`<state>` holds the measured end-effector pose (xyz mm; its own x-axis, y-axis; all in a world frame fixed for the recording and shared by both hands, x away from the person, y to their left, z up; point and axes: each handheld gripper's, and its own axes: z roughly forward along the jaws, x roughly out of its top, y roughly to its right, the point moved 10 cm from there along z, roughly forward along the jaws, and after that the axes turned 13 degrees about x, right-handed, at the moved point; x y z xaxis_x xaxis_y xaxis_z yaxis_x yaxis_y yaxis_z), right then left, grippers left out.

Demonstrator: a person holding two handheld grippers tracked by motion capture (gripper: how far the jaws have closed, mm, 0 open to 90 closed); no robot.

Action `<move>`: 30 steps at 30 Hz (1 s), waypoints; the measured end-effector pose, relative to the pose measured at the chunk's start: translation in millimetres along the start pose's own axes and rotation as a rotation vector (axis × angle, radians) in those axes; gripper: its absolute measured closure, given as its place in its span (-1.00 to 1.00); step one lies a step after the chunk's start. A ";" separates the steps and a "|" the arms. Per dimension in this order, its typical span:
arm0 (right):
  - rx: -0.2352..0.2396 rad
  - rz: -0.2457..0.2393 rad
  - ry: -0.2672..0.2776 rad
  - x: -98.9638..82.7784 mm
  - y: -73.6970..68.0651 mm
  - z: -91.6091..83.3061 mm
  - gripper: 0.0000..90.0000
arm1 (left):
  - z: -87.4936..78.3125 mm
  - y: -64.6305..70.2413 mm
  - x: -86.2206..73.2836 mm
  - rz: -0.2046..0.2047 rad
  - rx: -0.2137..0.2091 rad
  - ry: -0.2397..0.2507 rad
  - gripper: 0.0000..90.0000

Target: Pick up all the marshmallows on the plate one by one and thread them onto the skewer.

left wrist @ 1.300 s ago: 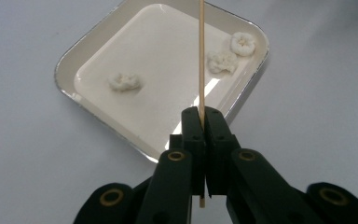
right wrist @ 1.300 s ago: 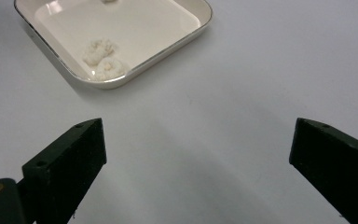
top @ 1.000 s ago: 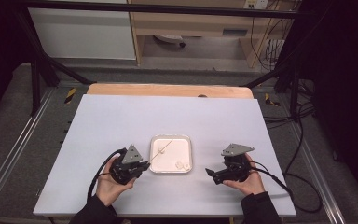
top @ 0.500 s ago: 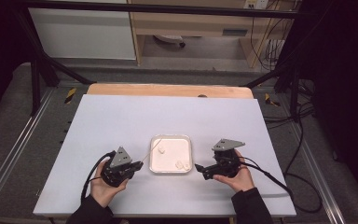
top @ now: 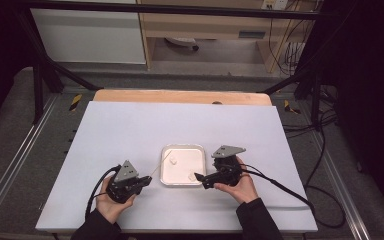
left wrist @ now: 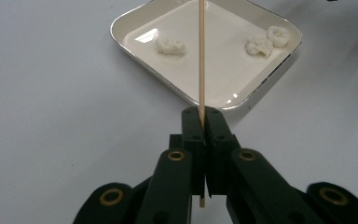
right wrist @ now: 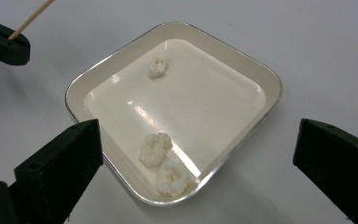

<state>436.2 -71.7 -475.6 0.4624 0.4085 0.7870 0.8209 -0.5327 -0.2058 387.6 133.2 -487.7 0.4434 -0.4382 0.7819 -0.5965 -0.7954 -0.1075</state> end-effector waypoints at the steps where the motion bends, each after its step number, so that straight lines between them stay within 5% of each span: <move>1: 0.004 0.005 0.002 0.6 -1.1 3.0 -0.93 | -0.1 0.0 -0.1 -0.005 -0.006 0.000 0.97; 13: 0.085 0.009 -0.028 -0.8 -11.6 30.3 -0.51 | 0.0 0.0 0.8 -0.024 -0.012 0.012 0.97; 22: 0.075 0.019 -0.063 -9.7 -9.7 39.5 -0.01 | -1.1 1.6 1.2 -0.028 -0.021 0.019 0.97; 30: 0.068 0.011 -0.097 -17.8 -10.0 44.5 0.21 | -1.7 2.5 1.9 -0.030 -0.020 0.025 0.97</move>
<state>434.7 -40.7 -513.4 0.4987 0.4748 0.7252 0.8352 -0.4869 -0.2556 385.9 131.1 -485.4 0.4447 -0.4038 0.7995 -0.5966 -0.7993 -0.0719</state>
